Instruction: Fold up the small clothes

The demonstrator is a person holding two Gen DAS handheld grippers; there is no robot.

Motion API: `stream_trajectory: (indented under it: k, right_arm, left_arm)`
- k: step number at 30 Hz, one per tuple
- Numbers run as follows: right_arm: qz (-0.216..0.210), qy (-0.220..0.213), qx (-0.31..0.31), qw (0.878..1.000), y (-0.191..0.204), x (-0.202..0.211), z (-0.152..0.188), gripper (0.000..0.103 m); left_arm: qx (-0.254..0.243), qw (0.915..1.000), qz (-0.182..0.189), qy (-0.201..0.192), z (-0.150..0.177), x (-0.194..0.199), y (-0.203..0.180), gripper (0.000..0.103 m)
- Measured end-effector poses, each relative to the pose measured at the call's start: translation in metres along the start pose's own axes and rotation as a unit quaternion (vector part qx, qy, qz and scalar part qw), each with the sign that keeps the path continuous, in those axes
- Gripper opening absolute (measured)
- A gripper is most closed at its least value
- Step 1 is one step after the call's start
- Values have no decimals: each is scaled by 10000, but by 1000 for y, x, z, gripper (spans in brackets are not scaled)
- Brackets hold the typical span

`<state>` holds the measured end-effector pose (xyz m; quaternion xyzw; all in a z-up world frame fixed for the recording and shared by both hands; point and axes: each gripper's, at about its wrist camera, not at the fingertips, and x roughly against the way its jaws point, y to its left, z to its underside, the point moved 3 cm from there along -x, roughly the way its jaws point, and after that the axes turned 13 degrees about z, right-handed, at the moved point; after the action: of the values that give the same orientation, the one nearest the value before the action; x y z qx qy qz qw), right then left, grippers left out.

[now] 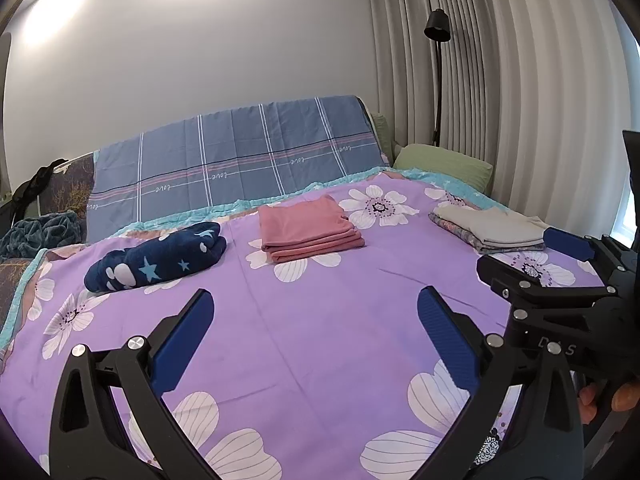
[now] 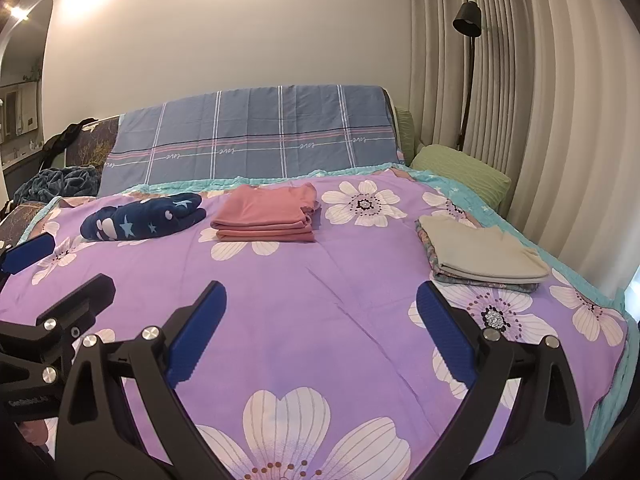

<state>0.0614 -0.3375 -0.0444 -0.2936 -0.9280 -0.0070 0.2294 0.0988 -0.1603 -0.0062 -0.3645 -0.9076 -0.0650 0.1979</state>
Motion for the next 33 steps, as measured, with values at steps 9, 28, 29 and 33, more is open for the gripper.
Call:
stream_trajectory:
  k: [9, 28, 29, 33]
  right_arm:
    - [51, -25, -10, 10000, -2, 2, -1, 97]
    - [85, -8, 29, 10000, -2, -1, 0, 97]
    - [93, -7, 39, 9999, -2, -1, 0, 97]
    - [105, 5, 36, 9999, -2, -3, 1, 97]
  left_arm:
    - [21, 10000, -26, 17, -1, 1, 1, 102]
    - [-26, 9999, -97, 118, 3, -7, -1, 102]
    - [-20, 9999, -102, 130, 3, -7, -1, 102]
    - [15, 9998, -116, 188, 5, -9, 1, 102]
